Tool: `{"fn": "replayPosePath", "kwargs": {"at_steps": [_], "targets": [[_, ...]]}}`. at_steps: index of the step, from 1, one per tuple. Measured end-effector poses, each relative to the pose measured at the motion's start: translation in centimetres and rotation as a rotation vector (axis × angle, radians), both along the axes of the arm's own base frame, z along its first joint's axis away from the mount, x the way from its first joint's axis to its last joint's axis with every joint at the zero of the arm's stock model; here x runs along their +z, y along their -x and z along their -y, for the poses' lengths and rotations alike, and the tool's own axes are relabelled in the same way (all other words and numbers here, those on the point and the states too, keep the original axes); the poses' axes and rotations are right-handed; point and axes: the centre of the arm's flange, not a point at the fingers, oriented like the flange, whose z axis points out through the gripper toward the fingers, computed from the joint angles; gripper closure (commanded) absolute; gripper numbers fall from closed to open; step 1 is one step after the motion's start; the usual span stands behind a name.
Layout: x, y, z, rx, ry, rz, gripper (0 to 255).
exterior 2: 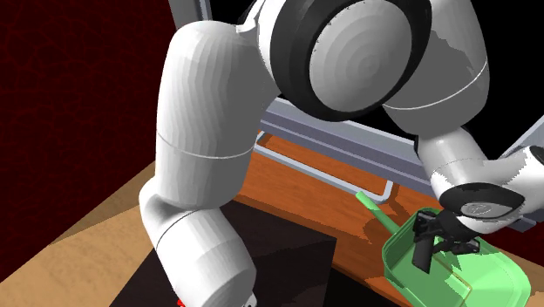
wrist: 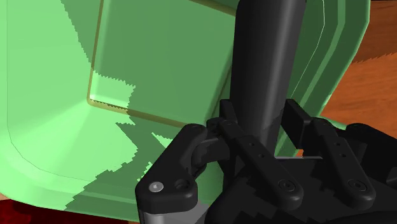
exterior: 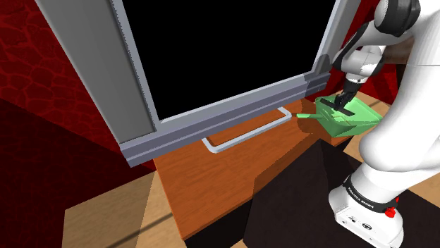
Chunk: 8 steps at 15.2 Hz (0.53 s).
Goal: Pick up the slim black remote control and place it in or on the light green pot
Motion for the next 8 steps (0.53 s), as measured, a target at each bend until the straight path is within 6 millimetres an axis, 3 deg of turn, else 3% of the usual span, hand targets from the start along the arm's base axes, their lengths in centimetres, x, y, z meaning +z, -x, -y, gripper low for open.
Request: {"fn": "replayPosePath", "kwargs": {"at_steps": [2, 8], "targets": [[-0.97, 0.06, -0.06, 0.000, 0.000, 0.000, 255], [-1.27, 0.07, -0.04, 0.000, 0.000, 0.000, 255]]}}
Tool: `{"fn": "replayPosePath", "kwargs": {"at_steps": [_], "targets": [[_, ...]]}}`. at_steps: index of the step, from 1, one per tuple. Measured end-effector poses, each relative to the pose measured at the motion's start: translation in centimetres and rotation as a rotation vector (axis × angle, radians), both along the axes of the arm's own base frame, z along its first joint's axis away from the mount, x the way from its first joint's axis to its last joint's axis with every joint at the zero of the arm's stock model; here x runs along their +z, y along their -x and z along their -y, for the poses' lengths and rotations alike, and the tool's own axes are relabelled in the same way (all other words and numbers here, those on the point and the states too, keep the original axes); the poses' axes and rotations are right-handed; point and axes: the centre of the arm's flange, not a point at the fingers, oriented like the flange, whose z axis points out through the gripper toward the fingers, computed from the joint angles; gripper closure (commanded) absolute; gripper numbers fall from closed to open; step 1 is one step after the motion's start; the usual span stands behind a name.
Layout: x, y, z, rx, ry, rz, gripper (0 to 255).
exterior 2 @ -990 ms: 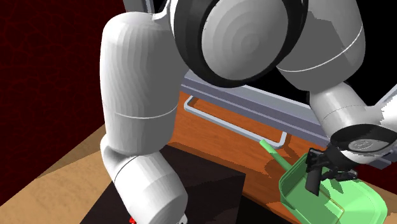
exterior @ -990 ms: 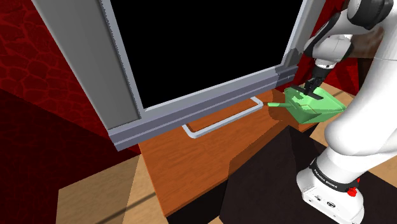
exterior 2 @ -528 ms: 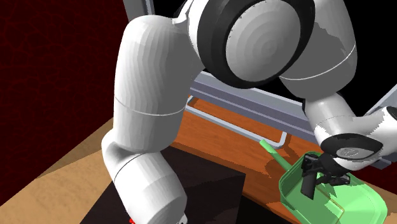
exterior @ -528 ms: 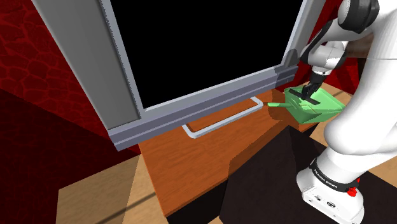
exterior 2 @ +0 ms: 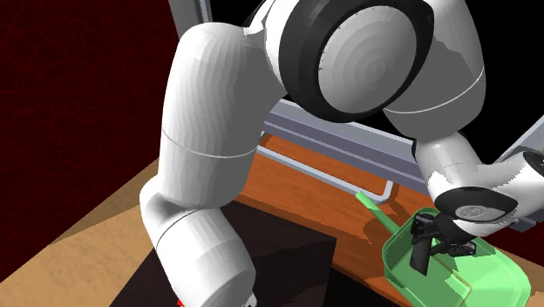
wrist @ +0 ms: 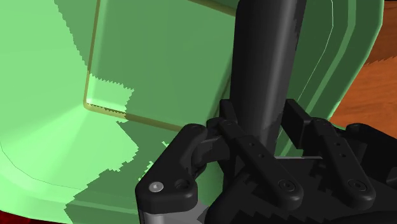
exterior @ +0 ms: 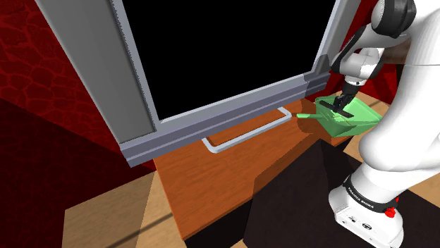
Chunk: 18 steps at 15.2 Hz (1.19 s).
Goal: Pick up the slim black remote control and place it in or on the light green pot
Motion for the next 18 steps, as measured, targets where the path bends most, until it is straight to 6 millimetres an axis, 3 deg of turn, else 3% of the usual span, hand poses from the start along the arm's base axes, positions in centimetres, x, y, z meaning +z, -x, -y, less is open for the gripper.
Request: {"fn": "replayPosePath", "kwargs": {"at_steps": [1, 7, 12, 18], "targets": [[0.0, 0.0, 0.0, 0.000, 0.000, 0.000, 0], [0.0, 0.0, 0.0, 0.000, 0.000, 0.000, 0], [4.5, 0.0, 0.3, 0.000, 0.001, 0.001, 0], [5.0, 0.0, 0.4, 0.000, 0.000, 0.000, 0]]}}
